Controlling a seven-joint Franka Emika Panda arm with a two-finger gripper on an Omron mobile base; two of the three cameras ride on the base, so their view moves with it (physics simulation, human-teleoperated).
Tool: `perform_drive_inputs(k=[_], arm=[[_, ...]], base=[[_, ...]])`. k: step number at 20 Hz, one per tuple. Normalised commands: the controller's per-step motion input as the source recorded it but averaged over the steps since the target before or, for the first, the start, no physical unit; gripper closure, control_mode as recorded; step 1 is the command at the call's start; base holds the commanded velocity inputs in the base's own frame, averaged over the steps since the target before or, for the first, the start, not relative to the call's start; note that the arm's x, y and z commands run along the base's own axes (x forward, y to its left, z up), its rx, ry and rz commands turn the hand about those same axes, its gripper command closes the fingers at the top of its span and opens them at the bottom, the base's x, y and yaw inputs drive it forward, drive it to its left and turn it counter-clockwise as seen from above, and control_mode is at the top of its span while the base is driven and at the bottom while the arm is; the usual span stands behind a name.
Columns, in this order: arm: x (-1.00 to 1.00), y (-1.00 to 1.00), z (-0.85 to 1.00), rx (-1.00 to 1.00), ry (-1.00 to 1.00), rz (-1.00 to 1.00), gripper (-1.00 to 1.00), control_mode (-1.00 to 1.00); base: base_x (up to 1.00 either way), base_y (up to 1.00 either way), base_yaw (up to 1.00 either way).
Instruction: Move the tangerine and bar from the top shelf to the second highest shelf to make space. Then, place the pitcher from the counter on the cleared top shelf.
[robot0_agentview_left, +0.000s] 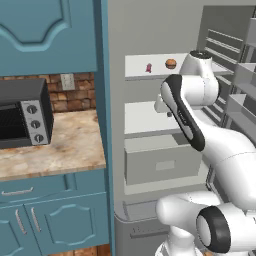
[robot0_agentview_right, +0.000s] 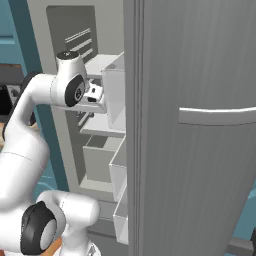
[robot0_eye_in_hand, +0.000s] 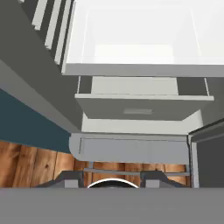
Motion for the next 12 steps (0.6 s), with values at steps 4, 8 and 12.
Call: perform_drive_inputs(k=[4,8,12], arm=[[-0.08,-0.05,0.02,0.01,-0.18,0.00,-1.00,-1.00],[-0.29,-0.17,0.07,0.02,-0.44,0.00,-1.00,-1.00],[-0.37,-0.33,0.31,0.00,-0.42,0.00,-1.00,-1.00]], base=[[0.00,0.00,0.00],[0.00,0.00,0.00],[0.00,0.00,0.00]])
